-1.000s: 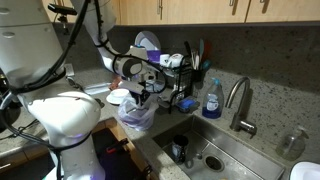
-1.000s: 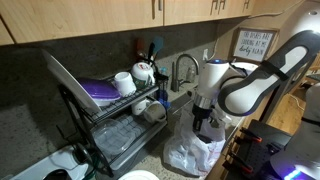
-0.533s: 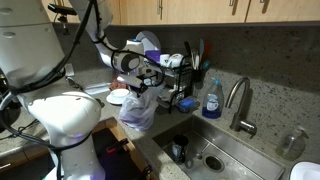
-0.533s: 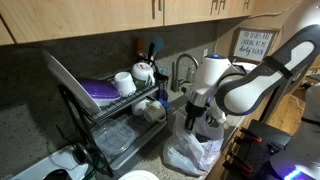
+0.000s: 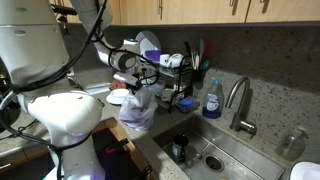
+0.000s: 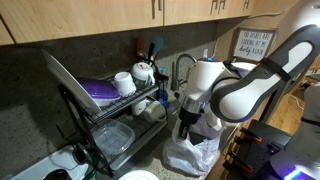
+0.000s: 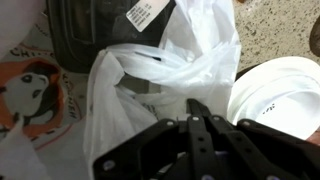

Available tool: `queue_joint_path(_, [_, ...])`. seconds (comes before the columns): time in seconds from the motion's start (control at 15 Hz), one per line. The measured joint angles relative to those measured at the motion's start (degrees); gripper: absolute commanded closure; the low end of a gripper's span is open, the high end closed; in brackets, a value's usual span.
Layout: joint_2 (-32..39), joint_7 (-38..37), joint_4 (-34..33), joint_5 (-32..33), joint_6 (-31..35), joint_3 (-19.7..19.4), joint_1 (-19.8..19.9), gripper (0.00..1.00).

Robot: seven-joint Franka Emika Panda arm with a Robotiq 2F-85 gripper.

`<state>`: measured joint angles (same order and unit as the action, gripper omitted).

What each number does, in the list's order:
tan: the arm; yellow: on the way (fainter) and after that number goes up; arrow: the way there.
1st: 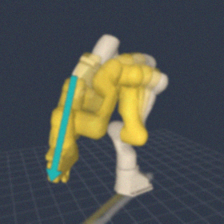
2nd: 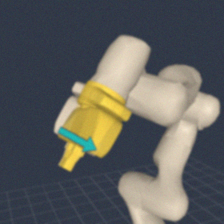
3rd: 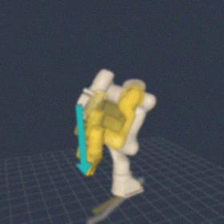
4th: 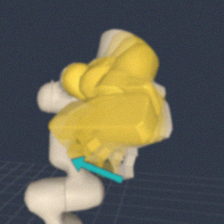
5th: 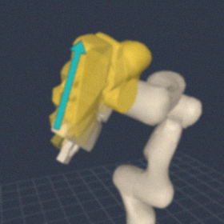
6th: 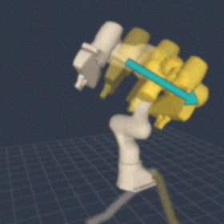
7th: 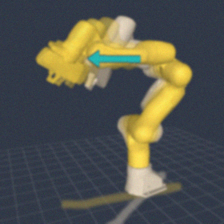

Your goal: Move the plastic bag to the right then remove the plastic container from the plastic bag.

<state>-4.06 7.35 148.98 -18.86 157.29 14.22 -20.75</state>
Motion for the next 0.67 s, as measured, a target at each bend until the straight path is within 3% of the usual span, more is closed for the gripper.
queue_joint_path(0.67, [7.2, 0.1, -4.9, -1.7, 0.0, 4.6, 0.0, 1.00])
